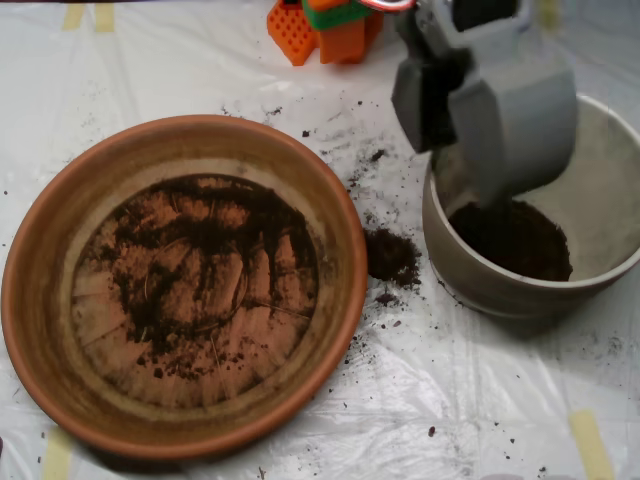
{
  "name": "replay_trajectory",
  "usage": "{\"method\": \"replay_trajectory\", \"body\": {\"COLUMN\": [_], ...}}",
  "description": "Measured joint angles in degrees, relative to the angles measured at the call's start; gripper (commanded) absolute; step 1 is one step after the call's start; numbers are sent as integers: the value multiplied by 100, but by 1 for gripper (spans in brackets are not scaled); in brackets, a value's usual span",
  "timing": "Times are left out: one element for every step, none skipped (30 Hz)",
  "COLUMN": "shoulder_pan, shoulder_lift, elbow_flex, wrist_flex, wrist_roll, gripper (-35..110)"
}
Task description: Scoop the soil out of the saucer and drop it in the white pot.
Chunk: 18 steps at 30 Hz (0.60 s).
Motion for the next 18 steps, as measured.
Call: {"method": "replay_trajectory", "body": {"shoulder_pan": [193, 413, 650, 879, 1090, 1283, 1459, 1608, 1802, 1986, 2188, 2355, 2496, 2610, 2733, 2865, 3006, 3164], "shoulder_lift": [149, 316, 448, 554, 668, 809, 967, 1151, 1354, 1547, 1740, 1916, 2057, 2197, 2329, 2443, 2540, 2628], "elbow_flex": [53, 141, 211, 255, 352, 510, 712, 967, 1222, 1485, 1740, 2004, 2241, 2479, 2733, 2979, 3234, 3489], "wrist_flex": [0, 0, 9, 44, 53, 53, 53, -9, -105, -176, -220, -272, -325, -378, -448, -527, -615, -703], "wrist_roll": [9, 35, 79, 97, 105, 158, 158, 141, 123, 176, 202, 246, 237, 237, 229, 167, 167, 132], "gripper": [29, 30, 32, 32, 33, 34, 34, 34, 35, 35, 36, 36, 37, 37, 37, 37, 38, 38]}}
